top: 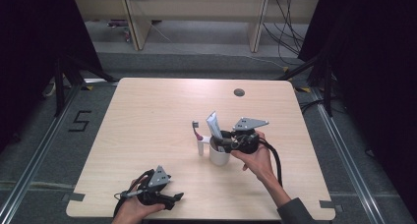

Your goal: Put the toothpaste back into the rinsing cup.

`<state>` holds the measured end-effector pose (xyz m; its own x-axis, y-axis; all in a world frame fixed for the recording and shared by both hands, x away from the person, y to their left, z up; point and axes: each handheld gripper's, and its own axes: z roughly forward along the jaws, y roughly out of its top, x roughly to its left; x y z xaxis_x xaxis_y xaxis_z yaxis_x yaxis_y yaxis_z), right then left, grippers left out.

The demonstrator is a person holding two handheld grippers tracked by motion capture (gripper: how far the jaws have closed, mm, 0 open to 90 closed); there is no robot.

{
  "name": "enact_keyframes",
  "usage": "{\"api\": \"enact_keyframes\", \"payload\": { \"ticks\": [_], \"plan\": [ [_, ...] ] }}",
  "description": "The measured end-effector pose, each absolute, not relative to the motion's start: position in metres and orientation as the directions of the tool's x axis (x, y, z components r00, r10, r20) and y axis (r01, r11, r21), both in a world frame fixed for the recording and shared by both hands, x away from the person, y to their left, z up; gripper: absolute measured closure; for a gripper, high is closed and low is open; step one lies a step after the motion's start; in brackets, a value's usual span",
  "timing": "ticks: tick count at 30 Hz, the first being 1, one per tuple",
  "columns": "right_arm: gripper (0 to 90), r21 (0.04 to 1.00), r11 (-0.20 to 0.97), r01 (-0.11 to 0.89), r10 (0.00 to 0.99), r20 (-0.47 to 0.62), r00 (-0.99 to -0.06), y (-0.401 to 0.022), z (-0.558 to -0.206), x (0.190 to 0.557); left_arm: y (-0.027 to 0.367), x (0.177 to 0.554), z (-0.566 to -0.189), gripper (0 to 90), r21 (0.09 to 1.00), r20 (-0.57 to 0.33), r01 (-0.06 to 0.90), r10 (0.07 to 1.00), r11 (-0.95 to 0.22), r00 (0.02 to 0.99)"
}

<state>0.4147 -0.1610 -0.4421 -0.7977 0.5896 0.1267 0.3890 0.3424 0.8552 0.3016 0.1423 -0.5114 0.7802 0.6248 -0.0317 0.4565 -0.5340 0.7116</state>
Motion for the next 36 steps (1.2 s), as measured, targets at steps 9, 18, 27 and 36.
{"api": "enact_keyframes", "payload": {
  "ticks": [9,18,27,36],
  "plan": [
    [49.5,0.874,0.298,0.384,0.597,0.144,-0.789,-0.170,-0.436,0.415,0.142,0.302,-0.512,24.5,0.711,-0.030,0.456,0.625,-0.535,0.780],
    [48.0,0.871,0.273,0.410,0.609,0.173,-0.774,-0.182,-0.430,0.412,0.142,0.302,-0.512,24.4,0.713,-0.041,0.462,0.626,-0.528,0.779],
    [46.7,0.887,0.248,0.390,0.619,0.164,-0.768,-0.197,-0.424,0.410,0.143,0.302,-0.511,24.3,0.710,-0.029,0.457,0.626,-0.536,0.780],
    [45.7,0.885,0.220,0.411,0.645,0.184,-0.741,-0.217,-0.422,0.406,0.143,0.303,-0.511,24.4,0.715,-0.029,0.458,0.632,-0.528,0.774]
  ]
}}
